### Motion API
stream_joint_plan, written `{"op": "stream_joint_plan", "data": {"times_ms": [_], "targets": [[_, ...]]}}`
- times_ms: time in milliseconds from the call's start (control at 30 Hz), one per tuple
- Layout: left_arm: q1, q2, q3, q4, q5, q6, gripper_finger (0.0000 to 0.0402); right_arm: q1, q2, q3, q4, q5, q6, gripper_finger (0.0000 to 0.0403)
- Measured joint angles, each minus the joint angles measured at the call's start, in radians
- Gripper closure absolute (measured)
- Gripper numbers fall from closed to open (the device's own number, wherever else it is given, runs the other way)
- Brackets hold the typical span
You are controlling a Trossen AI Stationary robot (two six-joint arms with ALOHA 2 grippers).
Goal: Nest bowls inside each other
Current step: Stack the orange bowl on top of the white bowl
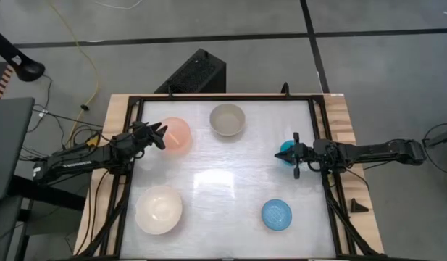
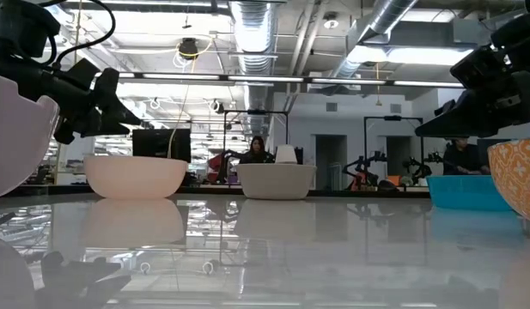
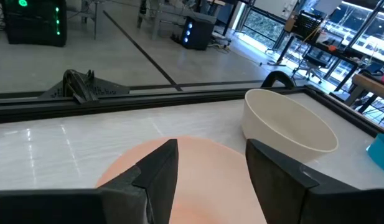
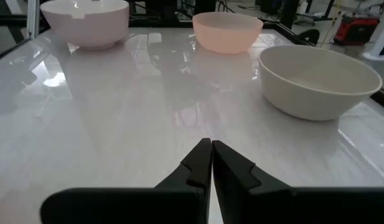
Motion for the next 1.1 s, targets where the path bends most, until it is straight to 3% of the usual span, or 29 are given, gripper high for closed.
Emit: {"op": "stream_joint_plan", "data": {"times_ms": [133, 300, 467, 600, 733, 933, 1000, 1100], "targets": [[0.0, 0.0, 0.0, 0.0, 0.0, -0.027, 0.0223, 0.0, 0.0, 0.0, 0.0, 0.0, -0.006, 0.0353], [0.0, 0.0, 0.0, 0.0, 0.033, -0.305, 0.0223, 0.0, 0.0, 0.0, 0.013, 0.0, 0.011, 0.0353], [0.0, 0.0, 0.0, 0.005, 0.051, -0.439, 0.0223, 0.002, 0.0, 0.0, 0.178, 0.022, 0.329, 0.0353], [0.003, 0.0, 0.0, -0.001, -0.002, -0.59, 0.0223, -0.006, 0.0, 0.0, 0.296, 0.107, 0.483, 0.0353], [0.003, -0.001, 0.0, 0.004, 0.012, -0.713, 0.0223, -0.007, 0.0, 0.0, 0.376, 0.137, 0.594, 0.0353], [0.012, -0.002, 0.089, 0.009, 0.15, -0.51, 0.0223, 0.004, 0.004, 0.014, 0.388, 0.136, 0.603, 0.0353], [0.023, 0.006, 0.176, -0.095, 0.153, -0.43, 0.0223, 0.011, 0.014, 0.027, 0.394, 0.135, 0.602, 0.0353], [0.052, 0.058, 0.362, -0.407, 0.078, -0.367, 0.0223, 0.012, 0.031, 0.043, 0.391, 0.135, 0.602, 0.0353]]}}
